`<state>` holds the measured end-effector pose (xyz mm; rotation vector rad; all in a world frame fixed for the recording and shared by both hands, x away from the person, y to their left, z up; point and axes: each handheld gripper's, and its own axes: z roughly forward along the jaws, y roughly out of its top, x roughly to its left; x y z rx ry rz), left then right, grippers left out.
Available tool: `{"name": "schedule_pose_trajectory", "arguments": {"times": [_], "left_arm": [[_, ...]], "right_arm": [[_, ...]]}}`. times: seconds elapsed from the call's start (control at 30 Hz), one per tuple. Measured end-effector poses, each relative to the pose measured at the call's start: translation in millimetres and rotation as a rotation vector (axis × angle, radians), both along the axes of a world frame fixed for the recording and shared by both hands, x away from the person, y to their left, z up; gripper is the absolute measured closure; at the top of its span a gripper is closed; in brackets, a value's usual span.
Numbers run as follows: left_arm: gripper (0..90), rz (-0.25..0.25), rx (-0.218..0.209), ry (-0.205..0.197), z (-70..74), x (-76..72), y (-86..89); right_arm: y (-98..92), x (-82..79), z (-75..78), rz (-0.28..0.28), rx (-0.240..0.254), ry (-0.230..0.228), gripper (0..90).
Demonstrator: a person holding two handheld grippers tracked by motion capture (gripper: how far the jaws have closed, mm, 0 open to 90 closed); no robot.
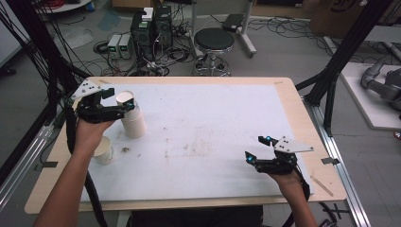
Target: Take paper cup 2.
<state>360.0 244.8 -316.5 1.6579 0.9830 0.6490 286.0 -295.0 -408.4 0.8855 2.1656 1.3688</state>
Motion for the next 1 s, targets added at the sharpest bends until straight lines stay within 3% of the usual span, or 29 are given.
{"name": "schedule_pose_trajectory", "arguments": {"times": [0.4,0.6,0.7,0.8,1.0], "left_arm": [[15.4,0.013,0.023,0.091,-13.7,25.6,-1.3],[22.8,0.012,0.058,0.141,-21.3,34.2,-2.1],[25.4,0.015,0.061,0.149,-22.2,35.5,-1.8],[30.8,0.016,0.061,0.140,-22.1,35.8,-0.4],[33.4,0.017,0.064,0.121,-20.4,34.1,-0.5]], "right_arm": [[-1.4,-1.2,-0.3,0.000,-0.002,0.003,21.4],[-1.6,-0.9,-0.6,0.004,-0.005,0.000,21.3],[-1.9,-0.9,-0.6,0.005,-0.005,0.001,21.4],[-2.4,-1.5,-0.6,0.003,-0.002,0.006,21.4],[-2.4,-1.9,-0.5,0.002,0.000,0.012,21.4]]}}
